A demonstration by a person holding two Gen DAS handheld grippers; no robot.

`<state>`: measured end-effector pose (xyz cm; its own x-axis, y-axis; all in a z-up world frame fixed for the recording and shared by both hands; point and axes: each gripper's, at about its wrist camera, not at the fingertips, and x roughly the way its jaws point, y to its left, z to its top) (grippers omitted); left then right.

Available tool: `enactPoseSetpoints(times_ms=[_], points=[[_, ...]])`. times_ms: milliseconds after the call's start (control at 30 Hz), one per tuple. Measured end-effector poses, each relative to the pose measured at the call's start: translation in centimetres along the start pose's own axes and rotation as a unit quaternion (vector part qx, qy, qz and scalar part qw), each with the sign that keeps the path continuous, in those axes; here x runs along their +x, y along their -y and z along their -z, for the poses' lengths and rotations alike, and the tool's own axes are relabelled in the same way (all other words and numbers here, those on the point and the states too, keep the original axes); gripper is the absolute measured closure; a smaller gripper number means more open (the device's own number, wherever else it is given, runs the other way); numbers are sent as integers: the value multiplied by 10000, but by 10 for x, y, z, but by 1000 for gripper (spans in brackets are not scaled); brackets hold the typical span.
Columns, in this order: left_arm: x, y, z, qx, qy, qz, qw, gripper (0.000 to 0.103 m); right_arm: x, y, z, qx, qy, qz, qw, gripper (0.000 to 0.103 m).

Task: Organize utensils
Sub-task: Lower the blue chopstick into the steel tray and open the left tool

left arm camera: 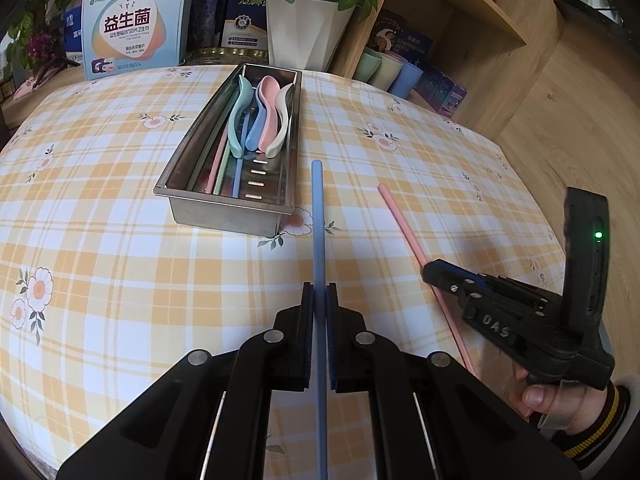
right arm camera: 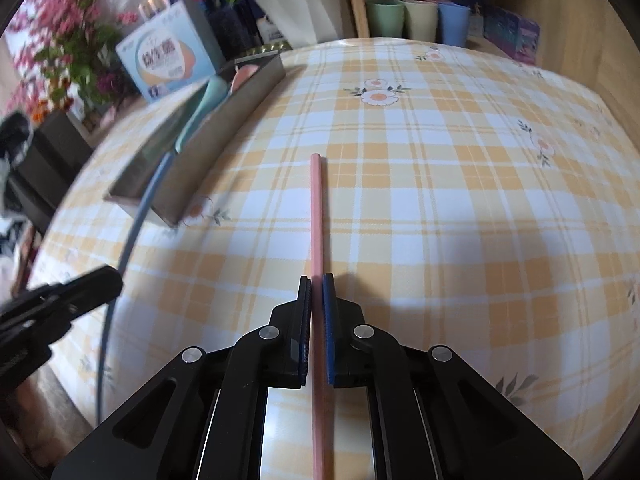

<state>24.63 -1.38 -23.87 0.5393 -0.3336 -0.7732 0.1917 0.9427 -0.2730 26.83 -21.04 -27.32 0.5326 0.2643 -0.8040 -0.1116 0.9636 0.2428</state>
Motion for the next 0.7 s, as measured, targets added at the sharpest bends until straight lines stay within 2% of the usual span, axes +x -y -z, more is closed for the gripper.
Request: enactPoseSetpoints(times_ms=[200, 367, 533, 700], points=[[-7, -5, -10, 6, 72, 125, 9999, 97, -19, 11, -13, 399, 369, -186, 9983, 97], [-21, -13, -33, 10, 186, 126, 9997, 97, -32, 19, -25, 658, 615, -393, 9952, 97], [-21, -22, -69, 130, 166, 5, 9998, 97, -35, 29, -30, 905, 718, -586, 9916, 97], [1, -33, -115, 88, 33, -153, 9998, 97, -34, 40, -31, 1082, 773, -726, 9885, 97]])
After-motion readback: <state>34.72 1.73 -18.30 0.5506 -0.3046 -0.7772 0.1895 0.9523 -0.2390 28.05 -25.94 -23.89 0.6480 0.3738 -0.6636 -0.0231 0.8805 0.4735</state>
